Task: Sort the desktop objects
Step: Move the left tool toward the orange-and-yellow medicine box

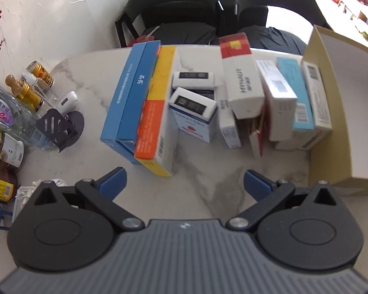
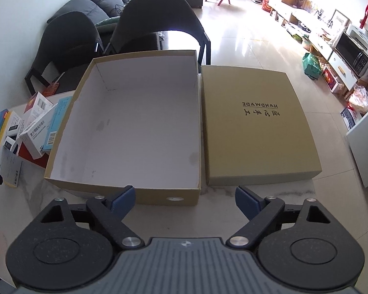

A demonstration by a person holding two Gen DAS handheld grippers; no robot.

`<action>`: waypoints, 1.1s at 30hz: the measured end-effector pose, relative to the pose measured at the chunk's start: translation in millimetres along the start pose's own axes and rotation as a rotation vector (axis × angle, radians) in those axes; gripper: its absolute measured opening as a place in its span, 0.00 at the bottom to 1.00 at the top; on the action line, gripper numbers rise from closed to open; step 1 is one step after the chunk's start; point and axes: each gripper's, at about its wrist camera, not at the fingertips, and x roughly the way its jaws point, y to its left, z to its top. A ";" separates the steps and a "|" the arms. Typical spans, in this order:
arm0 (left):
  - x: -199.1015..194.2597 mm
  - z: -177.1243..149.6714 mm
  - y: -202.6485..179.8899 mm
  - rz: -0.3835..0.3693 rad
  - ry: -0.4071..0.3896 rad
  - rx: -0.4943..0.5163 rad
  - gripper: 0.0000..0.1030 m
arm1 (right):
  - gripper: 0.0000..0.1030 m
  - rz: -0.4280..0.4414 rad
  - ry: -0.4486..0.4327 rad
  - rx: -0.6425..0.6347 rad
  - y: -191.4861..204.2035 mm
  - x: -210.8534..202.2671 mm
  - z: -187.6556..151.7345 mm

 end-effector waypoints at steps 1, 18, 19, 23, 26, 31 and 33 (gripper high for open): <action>5.7 1.8 4.1 0.000 -0.003 -0.007 1.00 | 0.83 0.005 0.003 -0.001 0.8 0.3 0.1; 61.0 22.5 58.3 -0.136 -0.025 -0.142 1.00 | 0.84 -0.001 0.030 -0.027 14.9 4.3 -2.3; 62.9 19.7 61.3 -0.133 -0.016 -0.156 1.00 | 0.85 -0.002 0.031 -0.026 15.0 4.6 -2.4; 65.0 7.5 63.4 -0.179 0.002 -0.182 1.00 | 0.86 -0.008 0.035 -0.021 15.1 5.4 -3.9; 67.0 0.5 54.0 -0.194 0.008 -0.156 1.00 | 0.86 -0.007 0.046 -0.015 15.8 8.6 -3.6; 65.3 1.3 49.9 -0.171 -0.017 -0.154 0.75 | 0.86 0.002 0.048 -0.046 24.7 9.4 -3.1; 64.8 0.6 57.3 -0.165 -0.009 -0.174 0.53 | 0.87 0.003 0.045 -0.060 28.1 8.9 -3.0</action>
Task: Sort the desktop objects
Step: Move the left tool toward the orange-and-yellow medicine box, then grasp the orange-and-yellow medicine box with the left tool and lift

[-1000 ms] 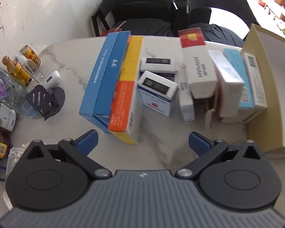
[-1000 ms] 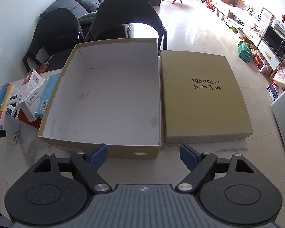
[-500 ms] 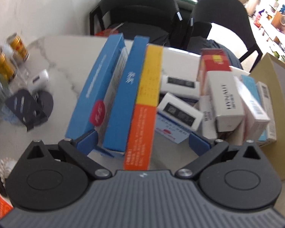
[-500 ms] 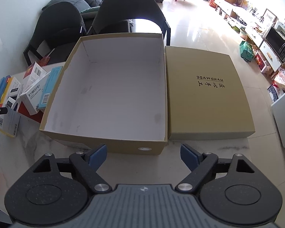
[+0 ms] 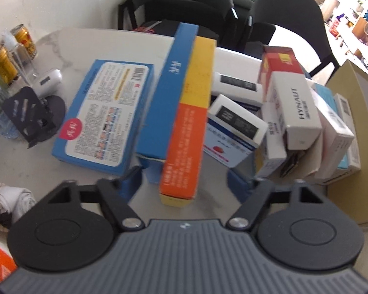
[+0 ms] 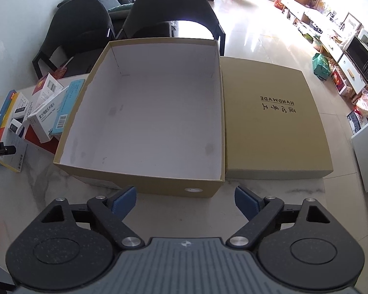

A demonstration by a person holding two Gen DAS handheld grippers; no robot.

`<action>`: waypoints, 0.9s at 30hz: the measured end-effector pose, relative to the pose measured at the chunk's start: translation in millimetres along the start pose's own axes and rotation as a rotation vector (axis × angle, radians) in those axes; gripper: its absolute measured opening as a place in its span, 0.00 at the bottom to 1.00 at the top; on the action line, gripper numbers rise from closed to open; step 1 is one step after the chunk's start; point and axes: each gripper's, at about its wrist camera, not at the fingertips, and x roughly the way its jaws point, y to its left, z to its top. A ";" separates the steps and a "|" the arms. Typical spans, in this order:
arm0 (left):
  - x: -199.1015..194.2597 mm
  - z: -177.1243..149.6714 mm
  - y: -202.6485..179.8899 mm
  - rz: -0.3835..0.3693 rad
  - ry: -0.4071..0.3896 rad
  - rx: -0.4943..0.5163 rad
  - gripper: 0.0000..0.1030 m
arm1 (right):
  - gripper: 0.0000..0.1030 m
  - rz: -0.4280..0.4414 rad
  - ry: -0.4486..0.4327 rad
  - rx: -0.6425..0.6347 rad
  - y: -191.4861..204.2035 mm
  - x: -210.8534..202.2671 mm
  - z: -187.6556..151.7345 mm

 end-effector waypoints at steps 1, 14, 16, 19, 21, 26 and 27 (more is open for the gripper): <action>-0.9 0.0 4.8 -0.001 0.006 -0.013 0.34 | 0.87 0.001 0.000 -0.004 0.8 -0.2 -0.1; -39.6 -35.8 5.2 -0.057 -0.003 -0.030 0.21 | 0.88 0.008 0.009 0.002 0.2 1.0 -6.5; -45.4 -42.6 1.7 -0.053 0.002 -0.016 0.22 | 0.89 0.007 0.009 0.009 -1.1 1.1 -7.7; -44.7 -40.9 -2.4 -0.005 -0.008 0.011 0.47 | 0.89 0.008 0.023 0.030 -4.1 4.3 -9.1; -42.4 -34.2 -4.7 0.023 -0.028 0.026 0.75 | 0.89 0.015 0.030 0.033 -3.3 5.9 -9.0; -18.5 -14.9 -19.9 0.089 -0.045 0.096 0.84 | 0.90 0.033 0.026 -0.006 9.5 5.8 -7.9; -12.3 -12.6 -21.6 0.097 -0.037 0.101 0.77 | 0.90 0.036 0.024 -0.015 12.5 5.5 -7.7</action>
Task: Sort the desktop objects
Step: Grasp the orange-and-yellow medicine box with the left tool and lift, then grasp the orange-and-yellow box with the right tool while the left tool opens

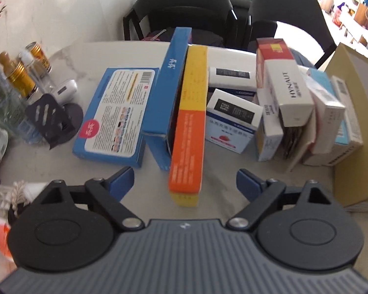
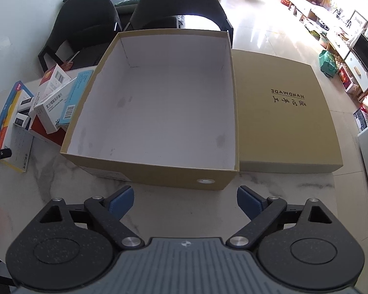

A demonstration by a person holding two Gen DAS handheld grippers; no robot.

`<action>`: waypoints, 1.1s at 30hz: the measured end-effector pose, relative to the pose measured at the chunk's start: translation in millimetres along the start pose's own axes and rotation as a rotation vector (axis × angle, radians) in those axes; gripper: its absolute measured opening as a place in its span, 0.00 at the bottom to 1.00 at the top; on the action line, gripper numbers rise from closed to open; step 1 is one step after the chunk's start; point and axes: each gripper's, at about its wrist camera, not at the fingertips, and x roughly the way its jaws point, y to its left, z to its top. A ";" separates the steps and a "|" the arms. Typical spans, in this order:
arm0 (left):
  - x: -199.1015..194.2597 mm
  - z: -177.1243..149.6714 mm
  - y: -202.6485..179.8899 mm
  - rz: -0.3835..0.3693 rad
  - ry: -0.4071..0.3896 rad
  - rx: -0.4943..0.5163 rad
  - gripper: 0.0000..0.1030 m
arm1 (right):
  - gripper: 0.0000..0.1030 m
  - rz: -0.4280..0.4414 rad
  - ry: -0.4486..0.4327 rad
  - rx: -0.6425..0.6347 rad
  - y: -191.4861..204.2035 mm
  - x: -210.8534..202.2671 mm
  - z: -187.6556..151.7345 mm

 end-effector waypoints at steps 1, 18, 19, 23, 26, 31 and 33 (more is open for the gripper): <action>5.5 1.1 -0.4 0.003 0.016 -0.006 0.55 | 0.90 0.003 -0.001 -0.009 2.9 -0.3 0.2; -33.0 -73.7 -8.6 -0.041 0.114 -0.095 0.23 | 0.88 0.092 0.000 -0.066 23.6 1.4 5.2; -35.5 -76.6 -9.5 -0.047 0.119 -0.100 0.23 | 0.88 0.100 0.003 -0.071 26.4 2.9 5.9; -41.5 -83.7 -12.1 -0.061 0.131 -0.116 0.23 | 0.87 0.145 0.019 -0.100 41.8 12.2 11.3; -41.8 -83.4 -12.2 -0.060 0.134 -0.121 0.24 | 0.87 0.164 0.026 -0.138 59.6 19.2 17.8; -44.2 -80.8 -13.8 -0.065 0.132 -0.119 0.26 | 0.85 0.198 0.013 -0.219 98.4 25.7 26.5; -47.2 -81.0 -17.1 -0.063 0.127 -0.112 0.26 | 0.84 0.208 0.011 -0.249 114.7 28.5 29.5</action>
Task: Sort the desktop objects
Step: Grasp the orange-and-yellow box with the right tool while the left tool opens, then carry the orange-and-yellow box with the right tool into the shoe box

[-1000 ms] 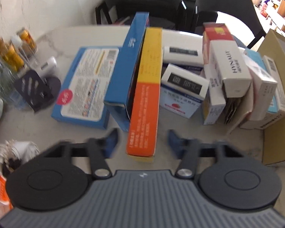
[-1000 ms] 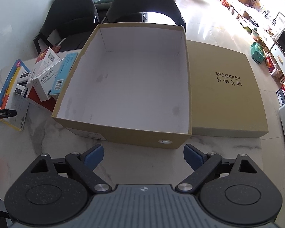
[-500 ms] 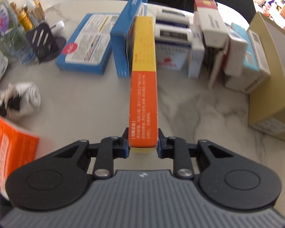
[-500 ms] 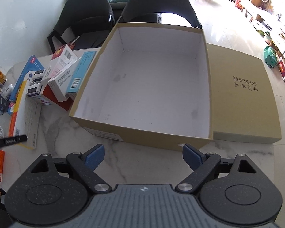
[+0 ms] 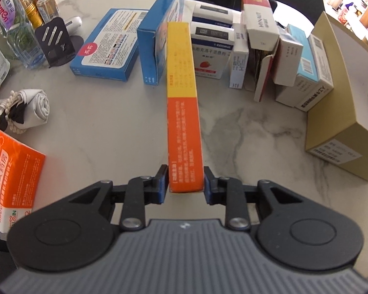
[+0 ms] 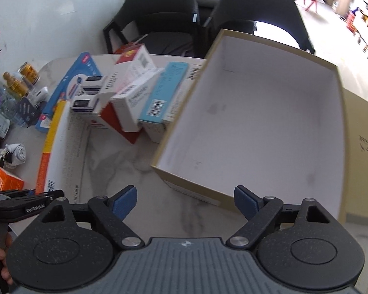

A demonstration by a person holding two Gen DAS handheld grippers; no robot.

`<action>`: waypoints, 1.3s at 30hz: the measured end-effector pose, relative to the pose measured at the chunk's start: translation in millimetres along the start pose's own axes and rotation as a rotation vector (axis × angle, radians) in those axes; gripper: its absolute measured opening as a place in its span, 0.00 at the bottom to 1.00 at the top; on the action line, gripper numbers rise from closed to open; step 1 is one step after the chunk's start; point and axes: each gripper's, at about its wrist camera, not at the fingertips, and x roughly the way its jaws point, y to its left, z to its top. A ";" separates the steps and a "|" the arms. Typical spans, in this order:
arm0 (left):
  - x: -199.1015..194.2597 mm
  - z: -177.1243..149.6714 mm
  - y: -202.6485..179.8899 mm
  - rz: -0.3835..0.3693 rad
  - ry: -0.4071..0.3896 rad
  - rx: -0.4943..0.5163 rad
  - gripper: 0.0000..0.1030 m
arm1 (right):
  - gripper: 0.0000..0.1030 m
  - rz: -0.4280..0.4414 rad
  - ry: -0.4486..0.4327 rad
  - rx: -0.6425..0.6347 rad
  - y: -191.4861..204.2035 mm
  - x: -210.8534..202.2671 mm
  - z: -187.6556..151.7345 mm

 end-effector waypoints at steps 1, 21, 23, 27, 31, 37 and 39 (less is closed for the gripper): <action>-1.3 -0.3 -1.3 -0.001 -0.002 0.001 0.28 | 0.83 0.005 0.000 -0.015 7.1 3.0 3.4; -32.6 -9.9 24.3 -0.040 -0.040 -0.065 0.85 | 0.76 0.177 0.035 -0.186 128.8 57.5 43.5; -34.4 -11.3 30.3 -0.035 -0.041 -0.074 0.85 | 0.76 0.195 0.039 -0.186 137.5 60.8 46.4; -34.4 -14.5 41.6 -0.026 -0.038 -0.091 0.85 | 0.72 0.228 0.061 -0.196 158.8 72.8 51.5; -36.0 -18.5 50.0 -0.014 -0.040 -0.104 0.89 | 0.71 0.234 0.096 -0.201 178.6 88.3 55.7; -37.8 -24.2 57.6 0.002 -0.043 -0.112 0.90 | 0.45 0.193 0.161 -0.189 191.8 112.4 56.5; -37.8 -25.7 58.4 0.005 -0.043 -0.106 0.90 | 0.36 0.212 0.181 -0.168 190.5 117.1 55.7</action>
